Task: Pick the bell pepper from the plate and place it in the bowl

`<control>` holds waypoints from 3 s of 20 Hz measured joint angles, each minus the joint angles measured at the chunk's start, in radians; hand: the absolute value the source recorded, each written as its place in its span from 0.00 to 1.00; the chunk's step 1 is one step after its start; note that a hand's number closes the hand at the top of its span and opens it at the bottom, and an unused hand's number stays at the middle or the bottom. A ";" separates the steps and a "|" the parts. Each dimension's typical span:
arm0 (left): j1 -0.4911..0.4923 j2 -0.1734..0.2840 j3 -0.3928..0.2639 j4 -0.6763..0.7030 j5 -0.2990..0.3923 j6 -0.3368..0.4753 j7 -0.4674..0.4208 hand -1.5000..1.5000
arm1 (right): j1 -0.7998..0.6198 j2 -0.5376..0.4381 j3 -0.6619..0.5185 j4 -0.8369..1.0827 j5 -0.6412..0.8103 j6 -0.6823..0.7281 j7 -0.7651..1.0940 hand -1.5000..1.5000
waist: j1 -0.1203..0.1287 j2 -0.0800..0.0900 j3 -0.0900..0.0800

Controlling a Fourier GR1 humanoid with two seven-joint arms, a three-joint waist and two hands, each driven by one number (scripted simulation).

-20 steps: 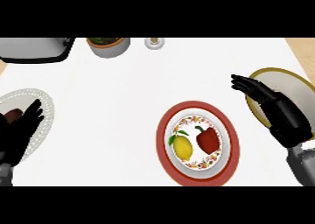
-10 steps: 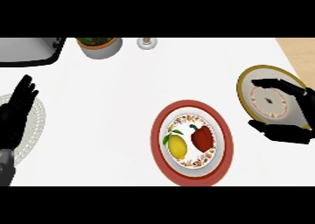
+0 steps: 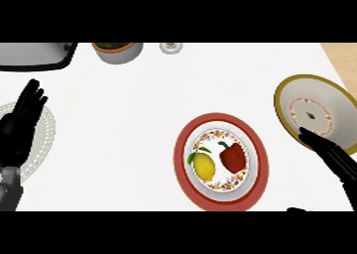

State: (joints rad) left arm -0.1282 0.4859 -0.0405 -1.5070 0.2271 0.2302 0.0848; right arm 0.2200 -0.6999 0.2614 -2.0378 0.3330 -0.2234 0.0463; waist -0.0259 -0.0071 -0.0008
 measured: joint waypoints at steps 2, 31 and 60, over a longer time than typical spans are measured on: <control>-0.002 -0.011 0.003 -0.011 -0.016 -0.003 0.006 0.50 | 0.000 0.006 -0.027 -0.030 0.004 0.028 0.039 0.00 | 0.009 0.002 0.000; -0.024 -0.091 0.019 -0.011 -0.101 -0.033 0.013 0.50 | -0.732 0.147 0.216 0.328 -0.112 0.831 0.747 0.00 | 0.039 0.009 0.000; -0.033 -0.171 0.115 -0.033 -0.195 -0.117 0.057 0.50 | -0.562 0.393 0.245 0.543 0.452 0.779 0.488 0.00 | 0.028 0.007 0.001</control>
State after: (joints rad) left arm -0.1608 0.3152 0.0743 -1.5404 0.0320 0.1136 0.1414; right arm -0.3422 -0.3068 0.5067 -1.4953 0.7853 0.5558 0.5339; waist 0.0020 -0.0001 0.0002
